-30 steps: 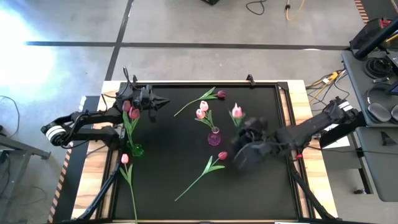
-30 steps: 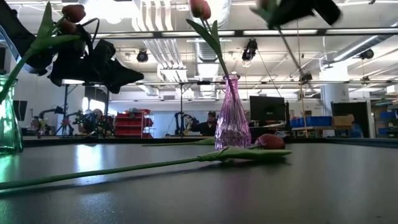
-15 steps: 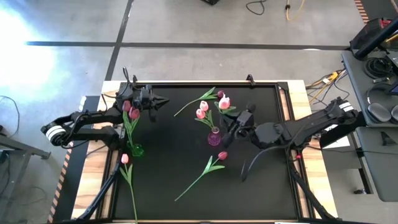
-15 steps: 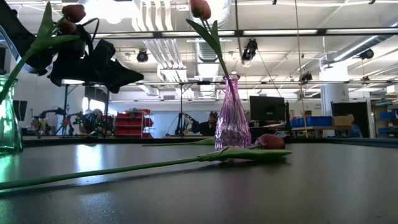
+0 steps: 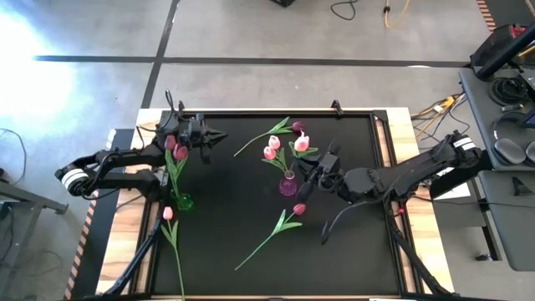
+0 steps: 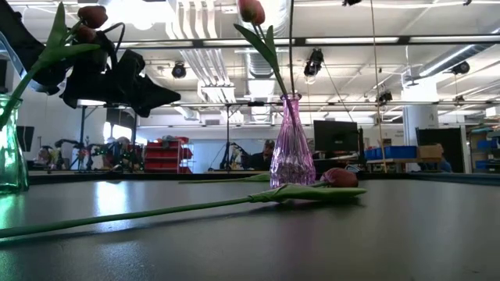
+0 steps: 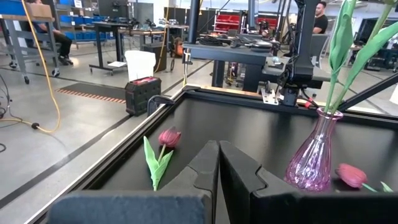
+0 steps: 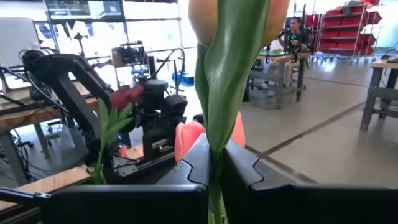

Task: Sort flowers into vase by color
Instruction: Put the pink tulip into the purple vase

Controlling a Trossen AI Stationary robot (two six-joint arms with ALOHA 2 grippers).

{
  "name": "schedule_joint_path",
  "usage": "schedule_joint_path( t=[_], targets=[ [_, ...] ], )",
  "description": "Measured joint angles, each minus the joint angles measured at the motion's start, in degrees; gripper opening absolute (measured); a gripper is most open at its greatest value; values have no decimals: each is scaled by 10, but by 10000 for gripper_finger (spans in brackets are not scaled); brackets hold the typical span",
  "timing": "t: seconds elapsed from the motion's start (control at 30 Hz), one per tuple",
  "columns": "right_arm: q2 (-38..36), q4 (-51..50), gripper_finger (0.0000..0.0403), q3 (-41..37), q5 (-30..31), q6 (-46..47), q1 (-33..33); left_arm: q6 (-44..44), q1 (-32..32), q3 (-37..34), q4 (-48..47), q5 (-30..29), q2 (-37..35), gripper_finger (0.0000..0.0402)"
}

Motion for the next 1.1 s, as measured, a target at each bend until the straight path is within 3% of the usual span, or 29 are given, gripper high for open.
schedule_joint_path(
  t=[0.37, 0.53, 0.83, 1.1],
  targets=[
    [0, 24, 14, -43, -11, 17, -22, 0, 0, 0, 0, 0, 0, 0],
    [0, -1, 33, -59, -8, 45, -37, 0, 0, 0, -1, 0, 0, 0],
    [0, -59, 126, -60, -7, 76, -48, 2, 0, 2, -2, 0, -3, 0],
    [-5, -68, 203, -60, -12, 15, -43, 46, 1, 18, -46, 1, -19, 0]
  ],
)
